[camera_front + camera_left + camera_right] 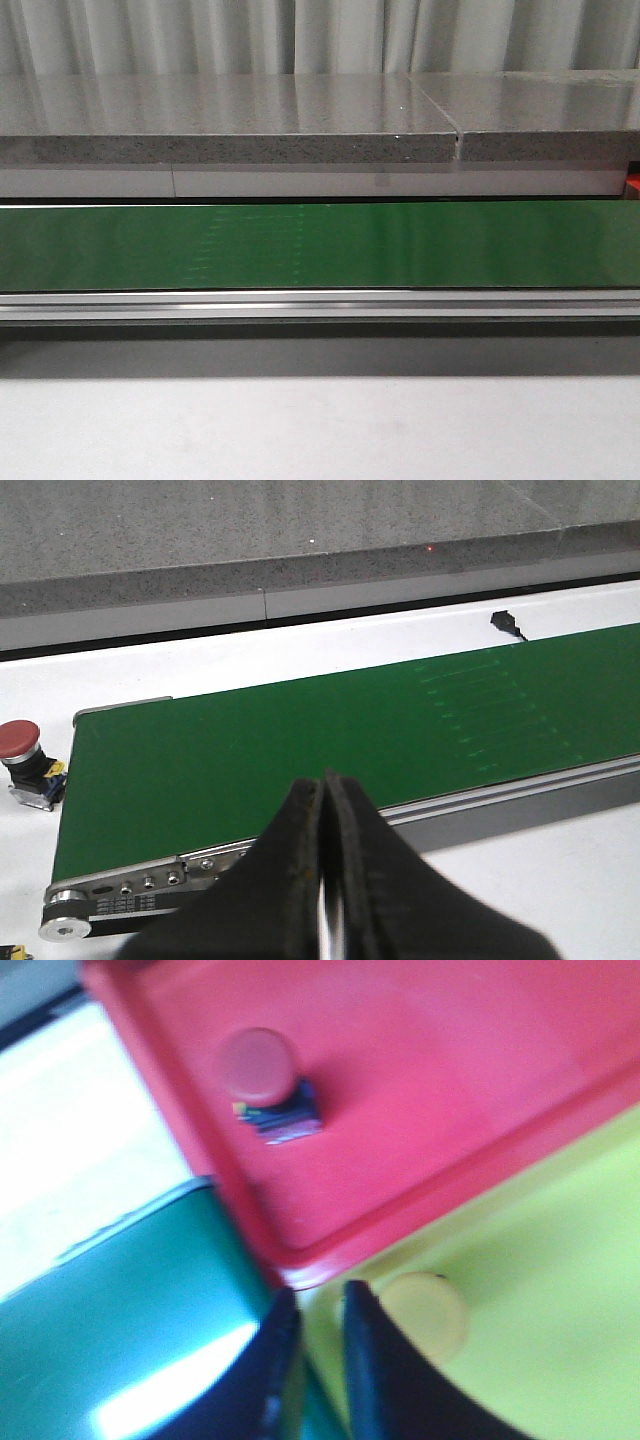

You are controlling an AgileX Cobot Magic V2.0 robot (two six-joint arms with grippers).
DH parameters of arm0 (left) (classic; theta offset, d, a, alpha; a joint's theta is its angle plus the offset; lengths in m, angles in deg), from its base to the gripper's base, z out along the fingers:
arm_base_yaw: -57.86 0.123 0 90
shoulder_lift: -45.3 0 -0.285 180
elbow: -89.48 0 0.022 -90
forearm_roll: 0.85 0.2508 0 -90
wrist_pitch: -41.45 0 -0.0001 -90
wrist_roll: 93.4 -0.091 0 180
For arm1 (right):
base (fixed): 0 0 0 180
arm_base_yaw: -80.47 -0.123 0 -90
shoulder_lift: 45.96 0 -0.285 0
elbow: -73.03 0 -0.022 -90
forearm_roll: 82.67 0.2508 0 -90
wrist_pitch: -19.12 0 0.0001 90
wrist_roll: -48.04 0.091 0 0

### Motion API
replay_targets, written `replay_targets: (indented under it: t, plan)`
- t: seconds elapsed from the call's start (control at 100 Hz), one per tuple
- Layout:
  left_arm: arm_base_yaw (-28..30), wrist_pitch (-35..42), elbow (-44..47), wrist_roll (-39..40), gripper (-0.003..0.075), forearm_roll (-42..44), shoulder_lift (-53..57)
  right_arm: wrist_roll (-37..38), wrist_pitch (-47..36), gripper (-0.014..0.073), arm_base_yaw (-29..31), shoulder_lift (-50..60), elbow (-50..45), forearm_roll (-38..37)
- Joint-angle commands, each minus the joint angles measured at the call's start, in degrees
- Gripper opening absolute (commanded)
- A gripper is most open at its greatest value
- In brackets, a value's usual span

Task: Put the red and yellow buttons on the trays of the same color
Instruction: 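Raise the right gripper back above the belt's far end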

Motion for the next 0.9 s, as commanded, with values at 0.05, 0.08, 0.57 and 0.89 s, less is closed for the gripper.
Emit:
replay_targets:
  t: [0.05, 0.08, 0.57, 0.89]
  plan:
    - [-0.4, 4.2, -1.5, 0.4, -0.0021, -1.1, -0.6, -0.6, -1.4, -0.0064, -4.9, 5.6, 1.3, -1.2]
    - [-0.4, 4.2, -1.5, 0.4, -0.0021, -1.1, -0.6, -0.6, -1.3, -0.0062, -6.1, 6.2, 1.3, -1.2]
    - [-0.4, 4.2, -1.5, 0.4, -0.0021, -1.1, -0.6, -0.7, -7.2, -0.0067, -24.5, 19.7, -8.9, -1.4]
    - [-0.4, 4.2, -1.5, 0.4, -0.0021, -1.1, -0.6, -0.7, -8.5, -0.0067, -32.4, 33.1, -18.8, -2.2]
